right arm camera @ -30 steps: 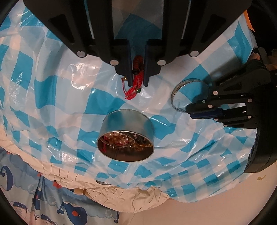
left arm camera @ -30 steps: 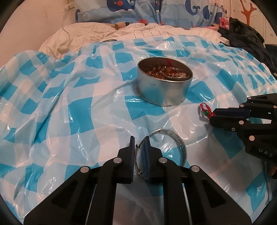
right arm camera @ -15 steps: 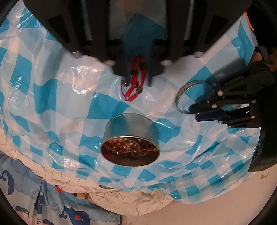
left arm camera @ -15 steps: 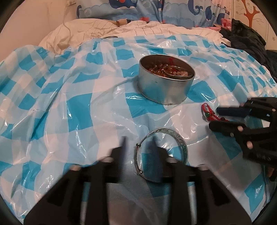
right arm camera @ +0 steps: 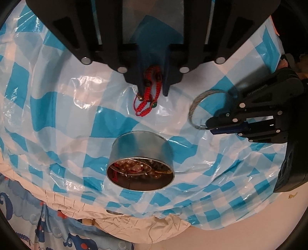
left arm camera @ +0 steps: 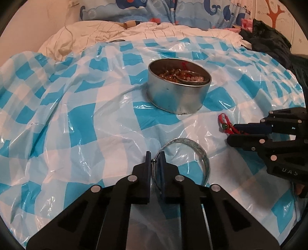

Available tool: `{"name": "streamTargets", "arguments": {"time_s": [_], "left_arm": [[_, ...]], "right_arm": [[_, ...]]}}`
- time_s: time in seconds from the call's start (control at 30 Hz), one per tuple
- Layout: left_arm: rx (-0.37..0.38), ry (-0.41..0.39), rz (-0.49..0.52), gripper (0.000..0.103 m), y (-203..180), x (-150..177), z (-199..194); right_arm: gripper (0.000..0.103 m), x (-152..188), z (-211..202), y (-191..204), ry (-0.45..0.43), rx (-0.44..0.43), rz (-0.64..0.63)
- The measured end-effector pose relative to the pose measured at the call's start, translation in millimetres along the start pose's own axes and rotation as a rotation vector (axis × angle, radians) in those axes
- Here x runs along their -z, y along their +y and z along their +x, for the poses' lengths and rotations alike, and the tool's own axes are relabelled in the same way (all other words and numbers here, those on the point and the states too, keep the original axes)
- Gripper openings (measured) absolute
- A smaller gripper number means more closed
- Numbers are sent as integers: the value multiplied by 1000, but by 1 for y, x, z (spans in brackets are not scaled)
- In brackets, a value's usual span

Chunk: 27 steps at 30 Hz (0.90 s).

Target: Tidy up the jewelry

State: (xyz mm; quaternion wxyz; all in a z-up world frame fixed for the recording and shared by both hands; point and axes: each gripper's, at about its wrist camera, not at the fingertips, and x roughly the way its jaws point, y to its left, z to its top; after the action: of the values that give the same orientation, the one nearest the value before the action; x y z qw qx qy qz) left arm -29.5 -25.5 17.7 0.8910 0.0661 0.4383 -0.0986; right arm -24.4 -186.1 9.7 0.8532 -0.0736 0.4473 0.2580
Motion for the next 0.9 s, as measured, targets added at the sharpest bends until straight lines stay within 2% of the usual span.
{"name": "streamTargets", "arguments": {"time_s": [0.2,0.3,0.43,0.47,0.5,0.53,0.57,0.63,0.7,0.73,0.77,0.9], "left_arm": [[10,-82,-27,6,2,-6,-12],[12,-79,-26,6,1,-7,-11],[9,-49,-21,7,-1,-7,-4],[11,-42,-21,7,-1,-6,-2],[11,-31,-22,7,-1,-6,0],[8,-23,-23,7,0,-6,2],[6,-18,-24,7,0,-6,4],[7,-7,-24,8,-1,-5,6],[7,9,-20,21,-1,-3,9],[2,15,-14,23,-3,-3,11],[0,18,-9,24,-4,-2,11],[-9,19,12,22,-8,-2,11]], "right_arm": [[12,-4,-14,-6,-64,-9,34],[11,-5,-15,-6,-70,-8,36],[12,-4,-4,-4,-19,-2,27],[25,-3,-3,-4,-14,5,24],[57,-3,-2,-3,-7,17,15],[70,-3,-2,-1,-12,44,6],[72,-1,-1,0,-14,54,-4],[67,1,4,2,11,46,-20],[43,2,6,-1,16,39,-13],[33,1,5,-3,15,22,-1],[14,2,5,-5,16,6,8],[13,2,4,-3,12,1,6]]}}
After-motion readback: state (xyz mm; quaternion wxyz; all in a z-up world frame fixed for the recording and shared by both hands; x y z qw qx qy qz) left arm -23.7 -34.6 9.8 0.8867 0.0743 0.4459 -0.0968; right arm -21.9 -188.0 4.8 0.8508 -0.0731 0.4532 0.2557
